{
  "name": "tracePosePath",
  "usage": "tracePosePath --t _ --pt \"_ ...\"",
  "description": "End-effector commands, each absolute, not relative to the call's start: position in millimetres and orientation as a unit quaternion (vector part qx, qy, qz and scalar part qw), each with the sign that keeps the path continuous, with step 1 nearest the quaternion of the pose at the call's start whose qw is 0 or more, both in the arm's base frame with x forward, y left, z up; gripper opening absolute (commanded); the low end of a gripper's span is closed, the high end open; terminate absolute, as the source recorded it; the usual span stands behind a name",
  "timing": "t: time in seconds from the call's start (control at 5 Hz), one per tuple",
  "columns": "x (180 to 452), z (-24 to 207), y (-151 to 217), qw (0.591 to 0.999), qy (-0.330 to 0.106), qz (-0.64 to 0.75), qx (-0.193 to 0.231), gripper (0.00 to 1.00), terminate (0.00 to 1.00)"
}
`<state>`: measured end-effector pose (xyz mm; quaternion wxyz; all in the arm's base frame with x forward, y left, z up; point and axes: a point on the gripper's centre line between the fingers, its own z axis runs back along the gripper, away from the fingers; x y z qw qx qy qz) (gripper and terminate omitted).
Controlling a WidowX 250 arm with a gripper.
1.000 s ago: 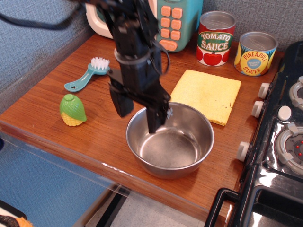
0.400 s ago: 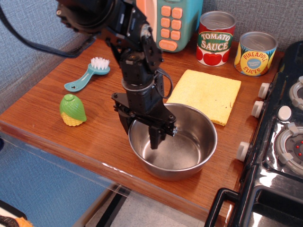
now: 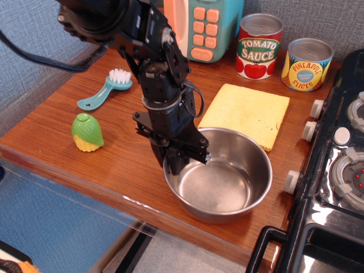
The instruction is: Move pot to right of blue brush.
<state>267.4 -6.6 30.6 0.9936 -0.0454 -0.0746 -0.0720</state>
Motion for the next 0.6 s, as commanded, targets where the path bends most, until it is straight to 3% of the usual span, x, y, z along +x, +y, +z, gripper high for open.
tracePosePath --t 0.0,0.2,0.4 --pt "274.7 68.8 -10.4 0.984 -0.114 -0.108 -0.078 0.00 0.00" --pt "299.4 94.2 8.7 0.984 -0.130 -0.073 -0.097 0.00 0.00" --pt "328.0 102.1 51.4 0.986 -0.139 -0.025 -0.090 0.00 0.00"
